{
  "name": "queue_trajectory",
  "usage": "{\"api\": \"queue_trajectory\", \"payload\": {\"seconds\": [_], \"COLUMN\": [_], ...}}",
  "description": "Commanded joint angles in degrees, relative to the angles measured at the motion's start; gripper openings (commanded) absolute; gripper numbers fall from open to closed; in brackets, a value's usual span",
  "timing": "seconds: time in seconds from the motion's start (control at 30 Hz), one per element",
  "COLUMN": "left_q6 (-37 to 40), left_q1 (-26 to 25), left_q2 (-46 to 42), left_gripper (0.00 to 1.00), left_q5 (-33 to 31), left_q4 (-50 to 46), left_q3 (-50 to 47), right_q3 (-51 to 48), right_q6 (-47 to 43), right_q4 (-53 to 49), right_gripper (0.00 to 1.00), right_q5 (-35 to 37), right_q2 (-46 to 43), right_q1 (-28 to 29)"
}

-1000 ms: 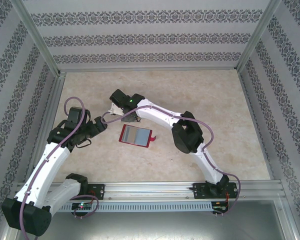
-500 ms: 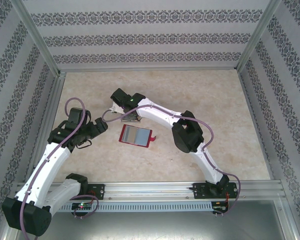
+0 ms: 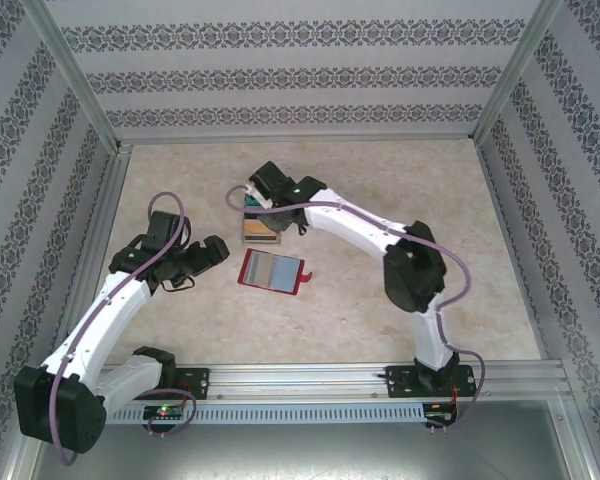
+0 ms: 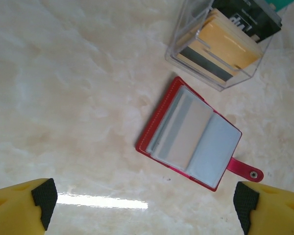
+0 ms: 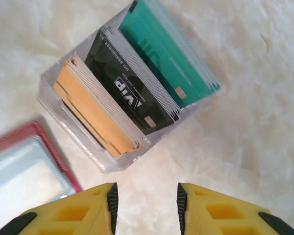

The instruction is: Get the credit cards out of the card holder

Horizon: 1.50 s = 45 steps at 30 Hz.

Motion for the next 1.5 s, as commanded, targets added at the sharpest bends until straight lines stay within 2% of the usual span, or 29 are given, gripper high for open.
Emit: {"api": "queue_trajectory", "payload": {"seconds": [0.0,0.17,0.3,0.53,0.8,1.07,1.47], "left_q6": [1.4,1.2,1.9,3.7,4.7,4.9,5.3], "left_q1": [0.6,-0.1,-2.4,-5.4,-8.1,-9.2,-9.9], "left_q2": [2.2,7.7,13.4,22.5,28.7,32.3,35.8], "left_gripper": [0.92,0.78,0.66,0.53,0.52,0.52,0.52], "left_q5": [4.7,8.0,9.1,9.7,11.1,9.0,9.7], "left_q4": [5.6,10.5,13.3,15.6,17.6,18.0,19.3], "left_q3": [-0.7,-1.1,-0.3,2.1,4.5,5.2,5.2], "right_q3": [-7.8,-22.7,-30.9,-36.5,-37.5,-36.6,-36.3], "right_q6": [13.9,28.4,36.0,43.6,44.1,42.9,42.6], "right_q4": [3.7,11.7,16.4,19.4,17.9,17.9,18.0], "right_gripper": [0.41,0.39,0.36,0.31,0.26,0.22,0.21], "right_q5": [-7.0,-11.9,-13.7,-13.3,-11.8,-12.5,-13.1], "right_q2": [-5.3,-12.1,-13.7,-12.4,-10.6,-8.1,-6.9], "right_q1": [-0.4,-0.3,0.7,1.5,1.4,1.5,1.6]}}
